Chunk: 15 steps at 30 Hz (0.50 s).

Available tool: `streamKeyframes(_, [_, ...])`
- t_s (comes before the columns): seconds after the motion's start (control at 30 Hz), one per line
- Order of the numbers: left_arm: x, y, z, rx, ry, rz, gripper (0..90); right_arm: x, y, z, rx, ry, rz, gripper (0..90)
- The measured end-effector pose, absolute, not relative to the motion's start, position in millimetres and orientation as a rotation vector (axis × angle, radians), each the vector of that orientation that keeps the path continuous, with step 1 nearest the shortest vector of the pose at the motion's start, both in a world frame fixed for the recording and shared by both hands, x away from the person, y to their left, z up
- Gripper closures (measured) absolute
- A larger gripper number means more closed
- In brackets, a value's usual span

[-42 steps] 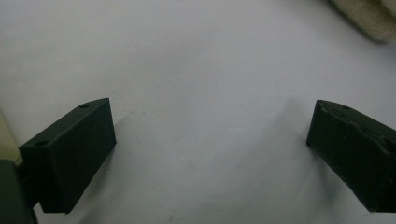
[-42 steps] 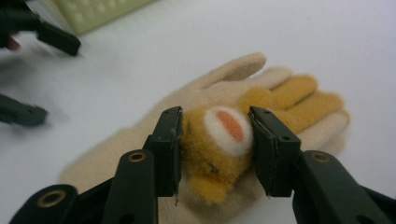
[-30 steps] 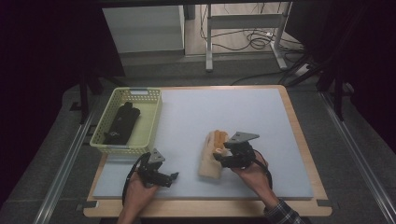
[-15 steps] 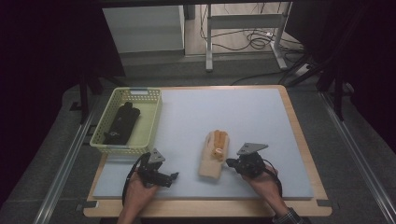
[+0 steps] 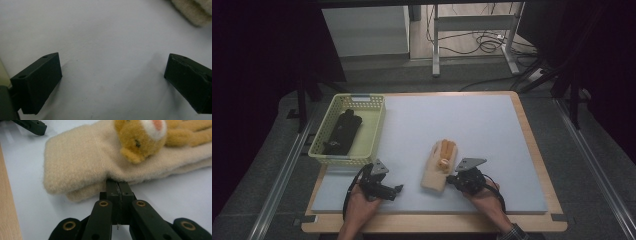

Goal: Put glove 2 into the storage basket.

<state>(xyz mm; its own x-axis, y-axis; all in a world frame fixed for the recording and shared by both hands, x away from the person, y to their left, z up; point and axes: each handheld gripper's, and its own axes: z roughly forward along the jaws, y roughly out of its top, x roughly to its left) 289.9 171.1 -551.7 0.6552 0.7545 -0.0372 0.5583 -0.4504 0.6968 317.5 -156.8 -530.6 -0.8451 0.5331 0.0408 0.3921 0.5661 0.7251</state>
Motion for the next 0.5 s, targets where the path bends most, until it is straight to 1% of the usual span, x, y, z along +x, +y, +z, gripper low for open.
streamKeyframes(0.5, [290, 171, -552, 2.177, 1.012, 0.364, 1.5, 328, -126, -536, 0.767, 2.604, 1.18, 87.6])
